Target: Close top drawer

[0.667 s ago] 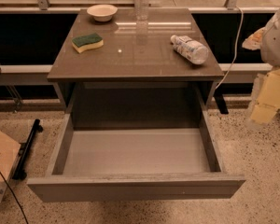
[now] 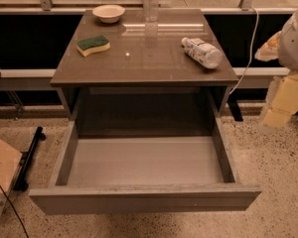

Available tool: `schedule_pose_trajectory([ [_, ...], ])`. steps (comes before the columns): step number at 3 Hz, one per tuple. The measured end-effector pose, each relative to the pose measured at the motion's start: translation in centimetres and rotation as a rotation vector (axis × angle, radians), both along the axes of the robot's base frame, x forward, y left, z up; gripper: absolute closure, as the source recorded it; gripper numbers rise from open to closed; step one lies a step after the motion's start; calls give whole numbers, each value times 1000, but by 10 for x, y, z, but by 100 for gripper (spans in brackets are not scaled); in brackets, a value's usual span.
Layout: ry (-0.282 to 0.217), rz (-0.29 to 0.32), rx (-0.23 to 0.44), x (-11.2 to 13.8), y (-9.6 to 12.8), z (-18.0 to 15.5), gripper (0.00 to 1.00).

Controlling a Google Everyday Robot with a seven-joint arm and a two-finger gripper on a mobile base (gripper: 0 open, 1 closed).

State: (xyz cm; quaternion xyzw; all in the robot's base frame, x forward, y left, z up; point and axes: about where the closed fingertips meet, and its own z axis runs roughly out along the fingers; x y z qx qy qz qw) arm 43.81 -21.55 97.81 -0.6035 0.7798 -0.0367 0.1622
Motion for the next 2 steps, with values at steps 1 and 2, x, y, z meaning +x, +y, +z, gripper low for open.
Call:
schedule_pose_trajectory([
  [1,17,13,1,-9,0,-6,40],
  [2,45,44,25,-23,-9,-26,62],
])
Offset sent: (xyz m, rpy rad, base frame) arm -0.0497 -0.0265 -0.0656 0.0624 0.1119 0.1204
